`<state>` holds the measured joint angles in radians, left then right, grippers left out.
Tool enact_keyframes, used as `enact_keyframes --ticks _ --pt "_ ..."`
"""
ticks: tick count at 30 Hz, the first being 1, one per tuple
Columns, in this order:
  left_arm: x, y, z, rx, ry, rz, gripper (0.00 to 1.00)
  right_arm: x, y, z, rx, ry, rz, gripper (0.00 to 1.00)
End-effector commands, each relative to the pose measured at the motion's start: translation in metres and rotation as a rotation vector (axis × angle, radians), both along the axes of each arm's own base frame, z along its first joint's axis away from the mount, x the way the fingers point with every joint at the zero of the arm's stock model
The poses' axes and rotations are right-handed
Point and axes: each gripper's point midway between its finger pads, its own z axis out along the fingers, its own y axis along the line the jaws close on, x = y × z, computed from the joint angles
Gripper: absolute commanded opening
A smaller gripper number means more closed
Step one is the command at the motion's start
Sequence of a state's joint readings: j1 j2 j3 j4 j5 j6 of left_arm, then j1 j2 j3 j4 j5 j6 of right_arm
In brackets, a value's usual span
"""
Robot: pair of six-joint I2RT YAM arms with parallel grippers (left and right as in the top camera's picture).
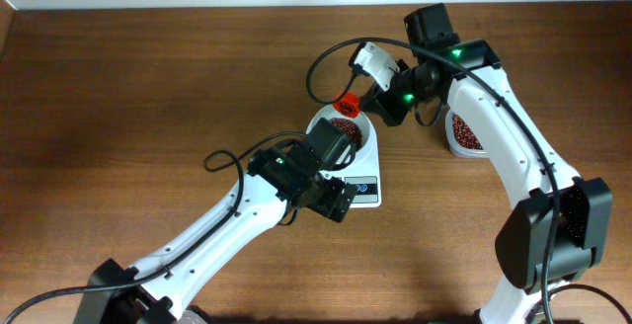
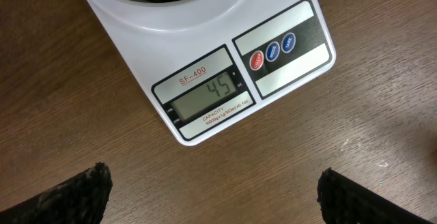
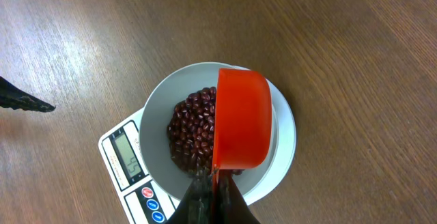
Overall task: Scoop item into bowl and weigh 50g on scale
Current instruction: 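Tip the red scoop slightly with the right gripper, trickling beans into bowl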
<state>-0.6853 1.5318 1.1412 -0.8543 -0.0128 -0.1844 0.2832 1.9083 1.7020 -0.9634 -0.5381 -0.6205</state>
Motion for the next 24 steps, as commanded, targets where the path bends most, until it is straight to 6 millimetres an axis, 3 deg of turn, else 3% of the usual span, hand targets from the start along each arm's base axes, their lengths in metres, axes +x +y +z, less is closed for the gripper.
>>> enact_keyframes --ticks 1,7,10,16,24 --pt "0.005 -0.002 0.004 -0.004 -0.014 0.014 0.99 0.000 0.005 0.025 0.021 -0.057 0.005 0.04" --pt "0.005 -0.002 0.004 -0.004 -0.014 0.014 0.99 0.000 0.005 0.025 0.024 -0.044 -0.014 0.04" --pt "0.005 -0.002 0.004 -0.004 -0.014 0.014 0.99 -0.013 0.012 0.023 0.022 -0.042 0.072 0.04" --pt "0.005 -0.002 0.004 -0.004 -0.014 0.014 0.99 -0.001 0.007 0.022 -0.002 -0.068 0.014 0.04" --pt "0.005 -0.002 0.004 -0.004 -0.014 0.014 0.99 0.001 0.008 0.023 0.004 -0.057 -0.011 0.04"
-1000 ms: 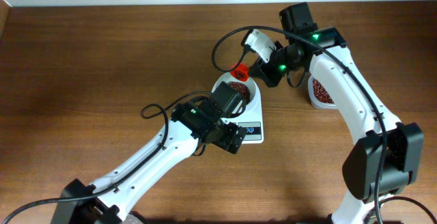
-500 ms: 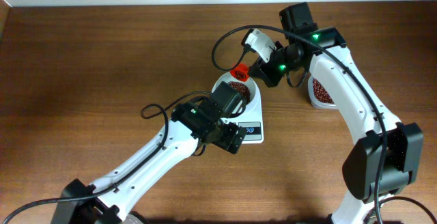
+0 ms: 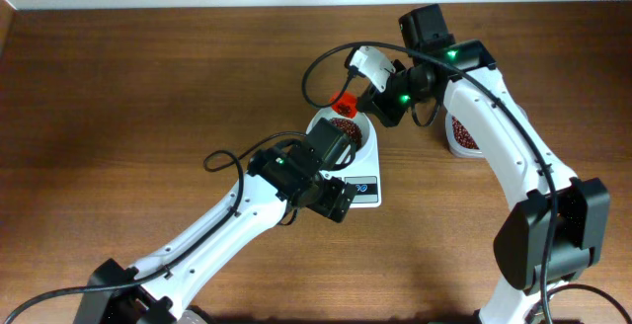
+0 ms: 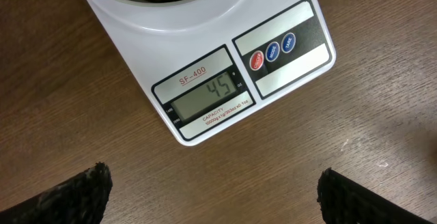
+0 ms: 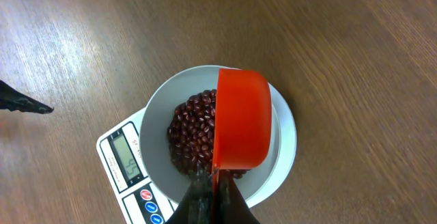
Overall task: Scoop item into bowl and weigh 50g on scale
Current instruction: 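Tip the red scoop slightly with the right gripper, trickling beans into bowl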
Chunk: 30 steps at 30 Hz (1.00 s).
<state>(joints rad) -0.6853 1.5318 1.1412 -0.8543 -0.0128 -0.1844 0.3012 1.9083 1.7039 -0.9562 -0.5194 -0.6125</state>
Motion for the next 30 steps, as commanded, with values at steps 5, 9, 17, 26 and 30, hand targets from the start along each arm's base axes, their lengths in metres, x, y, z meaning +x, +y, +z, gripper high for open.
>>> enact_keyframes --ticks 5,9,17,26,30 --pt "0.0050 -0.0023 0.0042 -0.004 -0.014 0.014 0.99 0.0013 0.0023 0.0232 0.017 -0.049 -0.014 0.04" --pt "0.0050 -0.0023 0.0042 -0.004 -0.014 0.014 0.99 0.0013 0.0022 0.0231 0.016 -0.048 -0.015 0.04" --pt "0.0050 -0.0024 0.0042 -0.004 -0.014 0.014 0.99 0.0019 0.0024 0.0234 0.017 -0.051 -0.015 0.04" --pt "0.0050 -0.0023 0.0042 -0.004 -0.014 0.014 0.99 0.0003 0.0037 0.0240 0.044 0.008 -0.080 0.04" --pt "0.0050 -0.0023 0.0042 -0.004 -0.014 0.014 0.99 0.0003 0.0036 0.0239 0.054 0.037 -0.119 0.04"
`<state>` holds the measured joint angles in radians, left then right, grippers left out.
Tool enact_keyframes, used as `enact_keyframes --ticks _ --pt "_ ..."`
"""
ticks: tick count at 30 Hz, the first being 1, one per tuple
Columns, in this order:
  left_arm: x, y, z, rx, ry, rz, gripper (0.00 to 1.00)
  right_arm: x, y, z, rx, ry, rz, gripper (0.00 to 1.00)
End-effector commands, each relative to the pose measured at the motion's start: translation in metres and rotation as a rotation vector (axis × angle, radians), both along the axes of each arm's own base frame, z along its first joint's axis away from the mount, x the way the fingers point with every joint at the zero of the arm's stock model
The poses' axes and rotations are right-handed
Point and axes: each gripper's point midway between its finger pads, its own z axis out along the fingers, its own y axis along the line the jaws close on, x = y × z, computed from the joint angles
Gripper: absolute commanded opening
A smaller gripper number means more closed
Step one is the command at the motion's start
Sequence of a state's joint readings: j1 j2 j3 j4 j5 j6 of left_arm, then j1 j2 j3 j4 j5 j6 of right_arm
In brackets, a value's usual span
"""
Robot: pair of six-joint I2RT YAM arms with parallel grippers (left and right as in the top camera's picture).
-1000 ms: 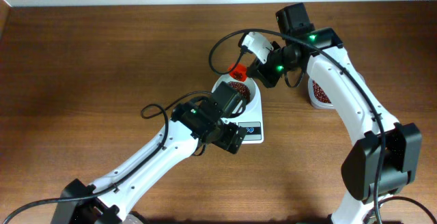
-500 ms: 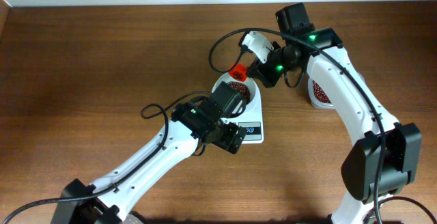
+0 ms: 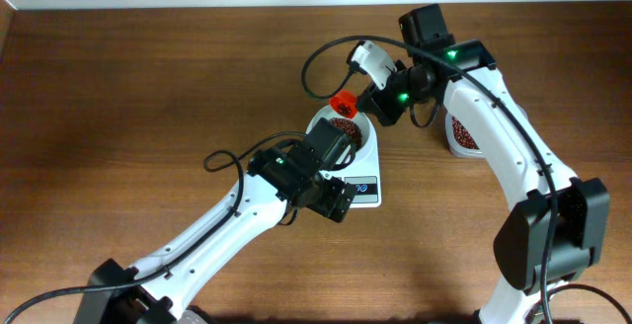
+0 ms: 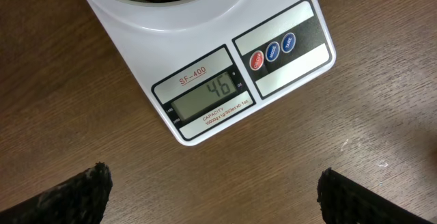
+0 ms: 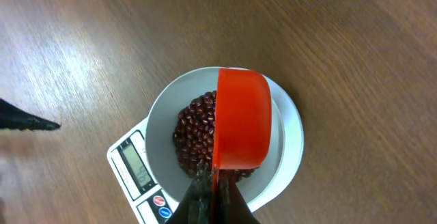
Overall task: Scoop item into bowl and weigh 50g on scale
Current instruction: 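Tip the red scoop slightly with the right gripper, trickling beans into bowl, then lower and tilt the red scoop further over the bowl with the right gripper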
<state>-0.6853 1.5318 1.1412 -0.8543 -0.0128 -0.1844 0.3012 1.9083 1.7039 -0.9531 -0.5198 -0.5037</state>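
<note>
A white bowl holding dark red beans sits on the white scale, whose display reads 46. My right gripper is shut on the handle of an orange scoop, held tipped on its side above the bowl. In the overhead view the scoop hangs over the bowl's far rim. My left gripper hovers open above bare table just in front of the scale, its fingertips wide apart.
A second white container of red beans stands to the right of the scale, partly behind my right arm. Brown wooden table stretches away on the left and at the front.
The scale reading has gone from 45 to 46. My right gripper with the scoop sits a little higher and further back over the bowl. The left gripper has not moved.
At first the scoop was tipped over the bowl and the scale read 45. It still read 45 a moment later, with the scoop in nearly the same place. Now it reads 46, the scoop slightly raised.
</note>
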Motion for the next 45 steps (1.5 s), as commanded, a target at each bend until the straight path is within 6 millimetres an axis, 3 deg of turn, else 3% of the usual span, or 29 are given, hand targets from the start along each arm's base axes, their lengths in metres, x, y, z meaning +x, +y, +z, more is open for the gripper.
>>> enact_keyframes --ticks 1,4,7,10,16,27,35,39,43,45 --pt "0.005 -0.002 0.004 -0.004 -0.014 0.014 0.99 0.000 0.003 0.024 0.034 -0.017 -0.044 0.04" --pt "0.005 -0.002 0.004 -0.004 -0.014 0.014 0.99 0.002 0.002 0.024 0.035 -0.005 -0.075 0.04" --pt "0.005 -0.002 0.004 -0.004 -0.014 0.014 0.99 0.019 -0.008 0.024 0.029 0.005 -0.221 0.04" --pt "0.005 -0.002 0.004 -0.004 -0.014 0.014 0.99 0.028 -0.011 0.035 0.129 0.037 -0.277 0.04" --pt "0.005 -0.002 0.004 -0.004 -0.014 0.014 0.99 0.020 -0.020 0.053 0.315 0.151 -0.252 0.04" --pt "0.005 -0.002 0.004 -0.004 -0.014 0.014 0.99 0.007 -0.019 0.047 0.282 0.155 -0.183 0.04" --pt "0.005 -0.002 0.004 -0.004 -0.014 0.014 0.99 -0.004 -0.008 0.039 0.103 0.037 -0.060 0.04" --pt "0.005 -0.002 0.004 -0.004 -0.014 0.014 0.99 0.003 -0.023 0.024 -0.151 -0.059 -0.086 0.04" --pt "0.005 -0.002 0.004 -0.004 -0.014 0.014 0.99 -0.008 -0.007 0.023 -0.171 -0.093 0.029 0.04" --pt "0.005 -0.002 0.004 -0.004 -0.014 0.014 0.99 -0.006 -0.007 0.022 -0.204 -0.106 0.006 0.04"
